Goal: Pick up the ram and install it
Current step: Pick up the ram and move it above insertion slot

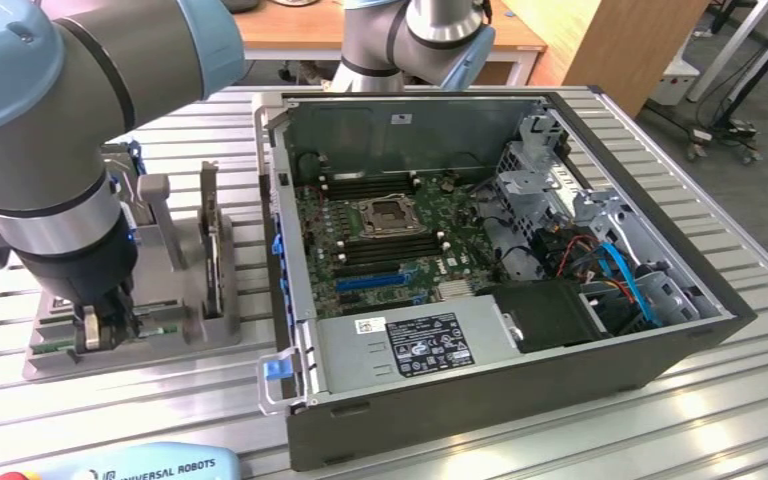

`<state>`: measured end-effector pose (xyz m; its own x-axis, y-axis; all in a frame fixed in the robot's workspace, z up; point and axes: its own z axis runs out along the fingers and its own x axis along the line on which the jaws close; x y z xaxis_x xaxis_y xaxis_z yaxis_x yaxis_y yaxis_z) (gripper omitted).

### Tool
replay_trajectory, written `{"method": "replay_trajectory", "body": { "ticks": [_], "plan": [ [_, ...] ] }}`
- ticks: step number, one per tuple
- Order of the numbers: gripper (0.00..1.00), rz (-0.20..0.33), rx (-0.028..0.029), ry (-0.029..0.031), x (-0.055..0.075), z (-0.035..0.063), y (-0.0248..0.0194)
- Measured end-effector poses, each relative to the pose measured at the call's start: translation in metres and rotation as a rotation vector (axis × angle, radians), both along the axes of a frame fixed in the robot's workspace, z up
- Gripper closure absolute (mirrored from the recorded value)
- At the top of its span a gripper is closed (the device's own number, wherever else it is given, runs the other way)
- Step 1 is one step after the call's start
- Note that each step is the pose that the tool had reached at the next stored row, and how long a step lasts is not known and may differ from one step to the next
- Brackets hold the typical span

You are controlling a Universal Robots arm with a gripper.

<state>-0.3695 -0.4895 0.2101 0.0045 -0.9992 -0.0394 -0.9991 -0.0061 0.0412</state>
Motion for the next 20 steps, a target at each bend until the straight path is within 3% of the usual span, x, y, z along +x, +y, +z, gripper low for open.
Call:
{"method": "replay_trajectory", "body": {
  "ticks": [20],
  "plan": [
    [0.88, 0.0, -0.0001, 0.0001, 0.0, 0.0171, 0.0]
  ]
}}
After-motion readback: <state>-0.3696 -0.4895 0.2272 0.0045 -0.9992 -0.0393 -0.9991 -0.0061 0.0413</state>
